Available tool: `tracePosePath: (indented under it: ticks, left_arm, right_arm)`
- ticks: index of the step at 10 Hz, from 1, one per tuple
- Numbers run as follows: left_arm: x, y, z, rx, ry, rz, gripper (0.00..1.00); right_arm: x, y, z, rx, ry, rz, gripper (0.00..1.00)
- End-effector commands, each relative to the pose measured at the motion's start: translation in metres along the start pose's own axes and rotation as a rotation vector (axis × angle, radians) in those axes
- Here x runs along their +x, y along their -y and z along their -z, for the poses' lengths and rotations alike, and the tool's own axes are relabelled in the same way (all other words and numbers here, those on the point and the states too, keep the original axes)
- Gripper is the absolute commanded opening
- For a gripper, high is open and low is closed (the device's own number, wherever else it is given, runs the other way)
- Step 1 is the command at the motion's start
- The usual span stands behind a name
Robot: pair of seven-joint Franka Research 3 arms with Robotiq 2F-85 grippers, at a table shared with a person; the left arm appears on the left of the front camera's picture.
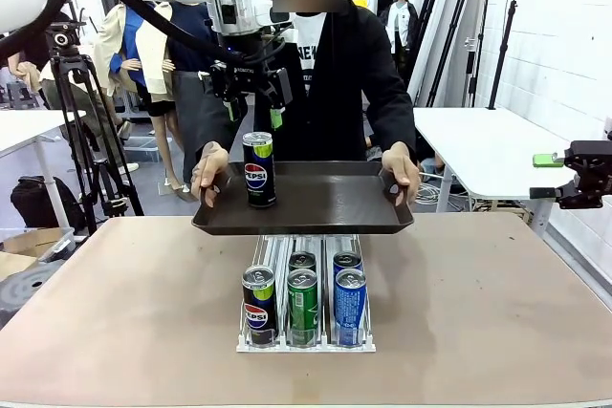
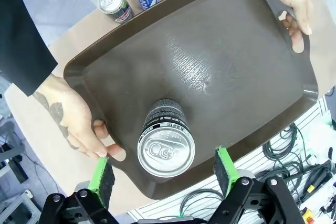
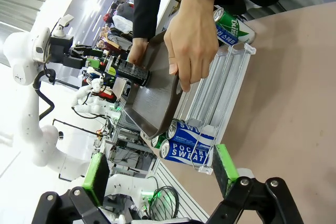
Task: Retrieve and hand over the desired beverage to the person.
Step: Pick up another can of the same type that the person held from the Automatic Can Dispenser.
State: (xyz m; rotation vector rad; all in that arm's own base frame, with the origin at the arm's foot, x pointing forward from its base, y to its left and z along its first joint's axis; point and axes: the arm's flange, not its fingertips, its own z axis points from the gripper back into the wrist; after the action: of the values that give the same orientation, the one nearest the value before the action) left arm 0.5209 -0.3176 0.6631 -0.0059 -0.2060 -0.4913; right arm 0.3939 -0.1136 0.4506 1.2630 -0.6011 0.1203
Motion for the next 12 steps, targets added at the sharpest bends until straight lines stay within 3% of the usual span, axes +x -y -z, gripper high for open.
tracePosePath:
  ticks: [1,9,12]
  left_arm:
    - [-0.001,-0.001,-0.001,-0.01,0.004,0.001,1.0]
    - [0.0,0.0,0.0,0.0,0.0,0.0,1.0]
    - [-0.025,-0.018,-0.049,-0.091,0.083,-0.091,1.0]
  right_arm:
    - [-0.001,0.0,0.0,-0.004,0.003,-0.001,1.0]
    - [-0.001,0.0,0.0,-0.004,0.003,-0.001,1.0]
    - [-0.001,0.0,0.0,-0.004,0.003,-0.001,1.0]
